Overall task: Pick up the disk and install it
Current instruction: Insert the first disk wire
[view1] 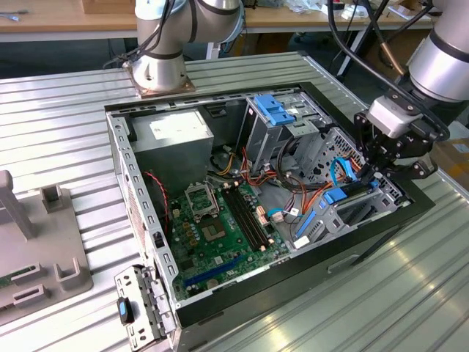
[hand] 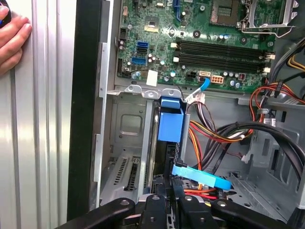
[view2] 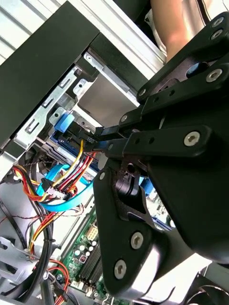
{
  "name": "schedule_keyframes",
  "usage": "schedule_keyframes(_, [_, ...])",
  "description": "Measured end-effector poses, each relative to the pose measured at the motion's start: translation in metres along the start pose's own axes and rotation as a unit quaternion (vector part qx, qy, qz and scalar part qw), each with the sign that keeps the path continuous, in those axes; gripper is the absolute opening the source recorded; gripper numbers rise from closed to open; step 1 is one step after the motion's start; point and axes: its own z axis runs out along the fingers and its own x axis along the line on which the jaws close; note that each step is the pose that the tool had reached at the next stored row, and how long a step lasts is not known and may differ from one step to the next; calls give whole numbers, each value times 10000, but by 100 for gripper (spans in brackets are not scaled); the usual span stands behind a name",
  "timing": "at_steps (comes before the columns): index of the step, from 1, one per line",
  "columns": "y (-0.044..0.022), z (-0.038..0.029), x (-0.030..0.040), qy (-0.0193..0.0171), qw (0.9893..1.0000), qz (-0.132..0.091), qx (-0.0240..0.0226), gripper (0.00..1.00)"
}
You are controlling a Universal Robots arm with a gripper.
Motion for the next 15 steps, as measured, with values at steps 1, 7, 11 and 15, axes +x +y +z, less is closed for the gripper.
schedule_keyframes(1, [0, 0, 0, 0, 10000, -1, 0, 17])
schedule_keyframes(7, [1, 18, -26, -2, 10000, 7, 0, 17])
schedule_keyframes(11, [-5, 65, -40, -3, 10000, 8, -1, 17])
schedule_keyframes(15, [-5, 81, -40, -6, 10000, 8, -1, 17])
